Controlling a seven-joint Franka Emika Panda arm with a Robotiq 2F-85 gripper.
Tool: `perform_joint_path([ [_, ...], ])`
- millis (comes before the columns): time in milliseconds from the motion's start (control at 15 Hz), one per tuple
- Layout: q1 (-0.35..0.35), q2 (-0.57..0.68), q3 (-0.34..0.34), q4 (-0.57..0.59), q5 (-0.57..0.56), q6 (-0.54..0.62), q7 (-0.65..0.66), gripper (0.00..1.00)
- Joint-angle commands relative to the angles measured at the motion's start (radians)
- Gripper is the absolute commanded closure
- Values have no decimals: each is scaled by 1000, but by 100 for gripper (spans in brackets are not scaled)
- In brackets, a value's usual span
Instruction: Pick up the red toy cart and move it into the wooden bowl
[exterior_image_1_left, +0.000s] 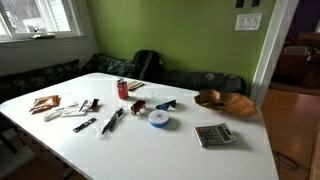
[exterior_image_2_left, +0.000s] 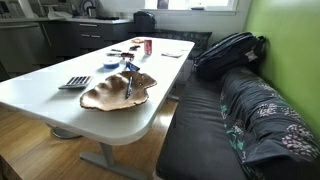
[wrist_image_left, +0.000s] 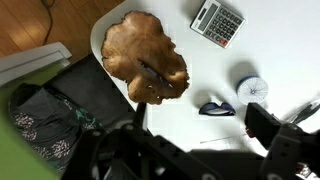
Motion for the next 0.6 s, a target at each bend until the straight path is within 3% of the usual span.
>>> perform_joint_path([
  [0, 7, 36, 23, 9, -24, 50, 117, 0],
  [267, 30, 194, 130, 33, -54, 224, 394, 0],
  [533, 101, 415, 193, 109, -141, 267, 631, 0],
])
